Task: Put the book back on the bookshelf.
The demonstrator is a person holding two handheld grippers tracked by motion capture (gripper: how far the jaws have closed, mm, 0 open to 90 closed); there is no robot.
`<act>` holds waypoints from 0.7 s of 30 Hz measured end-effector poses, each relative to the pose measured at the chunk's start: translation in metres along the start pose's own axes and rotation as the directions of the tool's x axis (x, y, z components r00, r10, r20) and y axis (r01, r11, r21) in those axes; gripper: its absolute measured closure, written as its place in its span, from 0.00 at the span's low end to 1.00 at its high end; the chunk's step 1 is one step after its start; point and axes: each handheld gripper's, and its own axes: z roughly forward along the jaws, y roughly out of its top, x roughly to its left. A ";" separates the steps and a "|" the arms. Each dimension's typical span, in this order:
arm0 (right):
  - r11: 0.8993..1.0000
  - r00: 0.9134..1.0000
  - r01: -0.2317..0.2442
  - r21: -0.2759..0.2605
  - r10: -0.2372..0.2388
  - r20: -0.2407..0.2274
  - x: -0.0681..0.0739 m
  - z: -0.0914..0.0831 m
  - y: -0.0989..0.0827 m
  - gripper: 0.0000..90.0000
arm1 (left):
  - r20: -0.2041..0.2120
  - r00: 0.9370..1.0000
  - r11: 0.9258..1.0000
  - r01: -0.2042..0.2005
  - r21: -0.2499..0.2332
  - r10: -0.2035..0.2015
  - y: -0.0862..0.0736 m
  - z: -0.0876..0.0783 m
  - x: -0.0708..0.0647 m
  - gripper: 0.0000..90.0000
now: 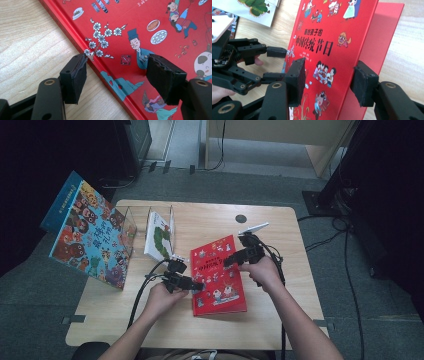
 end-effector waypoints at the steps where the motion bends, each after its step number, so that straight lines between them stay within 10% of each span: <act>1: 1.000 1.000 -0.007 0.000 0.007 -0.008 0.000 0.000 0.001 0.54 | 0.003 1.000 1.000 0.000 0.004 0.000 0.000 0.000 0.001 0.37; 21: 0.995 0.998 0.063 0.081 -0.063 -0.012 0.022 0.021 0.011 0.55 | 0.028 0.999 1.000 0.025 0.004 -0.025 0.001 -0.002 0.005 0.34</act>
